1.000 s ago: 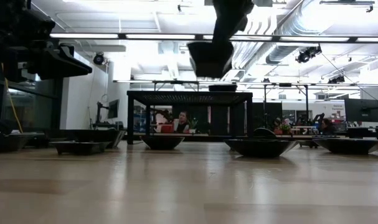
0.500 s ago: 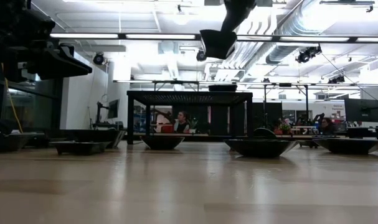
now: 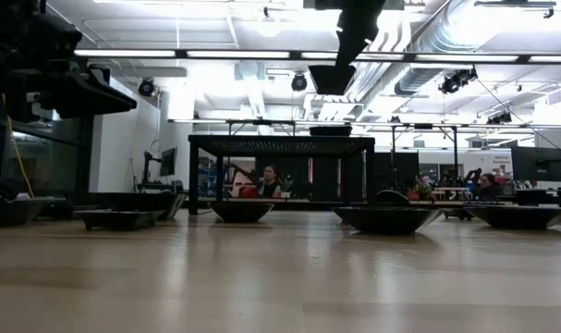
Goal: Pick & Place Mini shaped plates
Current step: Stack the black distorted square plate on top of the black distorted square plate on the shelf
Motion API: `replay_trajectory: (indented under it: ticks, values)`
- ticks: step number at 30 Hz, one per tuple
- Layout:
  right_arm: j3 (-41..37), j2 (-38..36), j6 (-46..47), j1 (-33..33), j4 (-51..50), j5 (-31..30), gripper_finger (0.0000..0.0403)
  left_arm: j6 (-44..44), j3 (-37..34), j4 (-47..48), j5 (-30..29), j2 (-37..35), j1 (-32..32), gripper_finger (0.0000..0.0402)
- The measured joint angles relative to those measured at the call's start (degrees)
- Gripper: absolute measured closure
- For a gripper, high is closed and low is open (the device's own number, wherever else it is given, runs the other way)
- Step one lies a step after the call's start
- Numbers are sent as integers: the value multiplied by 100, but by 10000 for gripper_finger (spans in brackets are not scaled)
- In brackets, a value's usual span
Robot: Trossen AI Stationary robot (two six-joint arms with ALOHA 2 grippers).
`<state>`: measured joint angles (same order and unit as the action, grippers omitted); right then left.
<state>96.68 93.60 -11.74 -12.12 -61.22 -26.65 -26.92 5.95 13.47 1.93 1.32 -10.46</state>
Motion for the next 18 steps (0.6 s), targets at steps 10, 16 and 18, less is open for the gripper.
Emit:
replay_trajectory:
  ticks: [10,16,18]
  values:
    - [0,2,-430,-468,6,15,397,0,-1,0,0,1,-2,321]
    - [0,2,-791,-658,84,160,400,0,0,0,0,0,-2,321]
    - [0,2,-873,-721,109,338,397,0,-1,-1,0,1,-1,321]
